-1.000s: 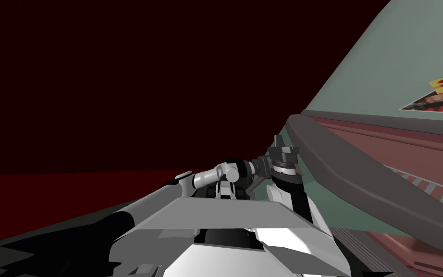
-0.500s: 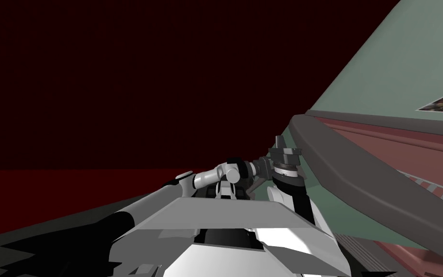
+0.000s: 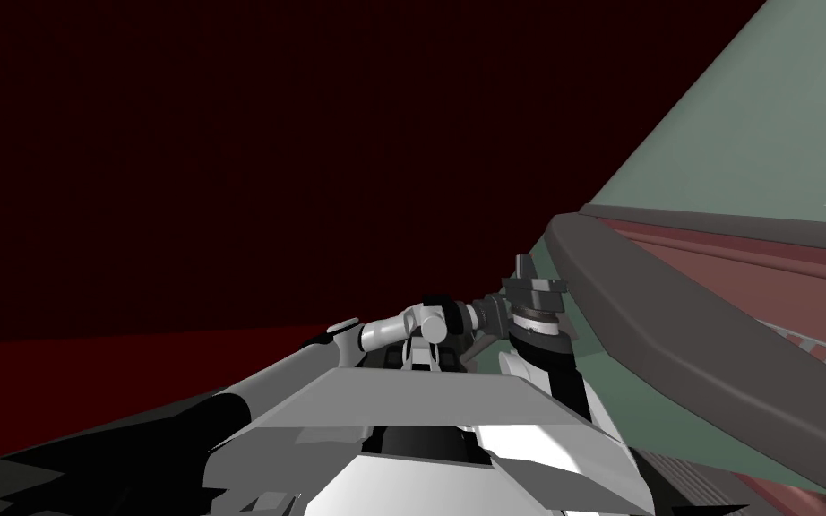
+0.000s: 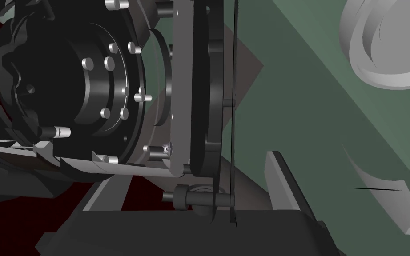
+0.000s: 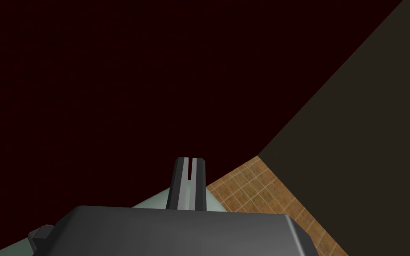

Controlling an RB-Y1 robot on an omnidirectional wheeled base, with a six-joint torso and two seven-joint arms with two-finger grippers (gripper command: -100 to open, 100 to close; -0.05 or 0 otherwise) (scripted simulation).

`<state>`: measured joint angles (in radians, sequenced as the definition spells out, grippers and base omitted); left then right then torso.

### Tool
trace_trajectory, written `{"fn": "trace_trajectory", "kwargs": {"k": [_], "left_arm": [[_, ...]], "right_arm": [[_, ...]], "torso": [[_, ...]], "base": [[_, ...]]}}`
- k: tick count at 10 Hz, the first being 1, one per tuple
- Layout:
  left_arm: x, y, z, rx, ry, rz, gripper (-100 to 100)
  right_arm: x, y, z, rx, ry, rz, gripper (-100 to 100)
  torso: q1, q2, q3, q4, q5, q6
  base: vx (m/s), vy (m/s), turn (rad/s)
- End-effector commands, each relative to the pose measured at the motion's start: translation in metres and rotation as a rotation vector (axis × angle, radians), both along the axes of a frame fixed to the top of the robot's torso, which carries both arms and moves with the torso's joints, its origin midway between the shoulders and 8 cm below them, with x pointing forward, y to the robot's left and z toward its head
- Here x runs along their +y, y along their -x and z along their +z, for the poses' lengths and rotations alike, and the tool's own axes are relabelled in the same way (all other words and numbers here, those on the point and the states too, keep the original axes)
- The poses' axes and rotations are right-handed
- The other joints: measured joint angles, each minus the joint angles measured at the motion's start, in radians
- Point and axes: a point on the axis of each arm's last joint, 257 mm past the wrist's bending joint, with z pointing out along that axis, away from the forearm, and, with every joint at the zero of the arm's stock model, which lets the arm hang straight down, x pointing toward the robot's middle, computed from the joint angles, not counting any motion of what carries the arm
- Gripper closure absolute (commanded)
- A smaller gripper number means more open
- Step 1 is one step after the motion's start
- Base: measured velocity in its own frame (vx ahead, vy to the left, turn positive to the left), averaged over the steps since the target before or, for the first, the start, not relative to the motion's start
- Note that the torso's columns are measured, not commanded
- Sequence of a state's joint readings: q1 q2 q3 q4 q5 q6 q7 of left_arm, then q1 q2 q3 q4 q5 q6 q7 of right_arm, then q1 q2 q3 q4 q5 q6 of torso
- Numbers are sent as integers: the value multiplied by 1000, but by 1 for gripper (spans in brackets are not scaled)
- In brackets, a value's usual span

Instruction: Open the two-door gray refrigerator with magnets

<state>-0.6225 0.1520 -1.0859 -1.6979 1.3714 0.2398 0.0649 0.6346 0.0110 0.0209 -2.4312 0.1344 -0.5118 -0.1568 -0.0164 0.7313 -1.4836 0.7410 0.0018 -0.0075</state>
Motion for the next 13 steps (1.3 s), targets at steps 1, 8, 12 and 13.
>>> {"fn": "trace_trajectory", "kwargs": {"k": [1,8,12,13], "left_arm": [[-7,23,13,-10,22,-45,100],[9,6,20,15,9,-51,-100],[12,0,37,15,11,-68,-100],[13,-1,42,15,11,-74,-100]], "right_arm": [[-1,1,-1,4,0,-3,0],[3,10,-1,2,-10,-2,0],[5,13,8,-23,-17,6,0],[6,13,9,-27,-18,6,0]], "torso": [[0,-1,0,-1,-2,3],[0,7,4,0,-1,4],[12,0,0,-1,1,5],[13,0,0,-1,3,6]], "base": [[-15,-20,25],[71,50,-12],[-54,-32,36],[-24,-9,26]]}}
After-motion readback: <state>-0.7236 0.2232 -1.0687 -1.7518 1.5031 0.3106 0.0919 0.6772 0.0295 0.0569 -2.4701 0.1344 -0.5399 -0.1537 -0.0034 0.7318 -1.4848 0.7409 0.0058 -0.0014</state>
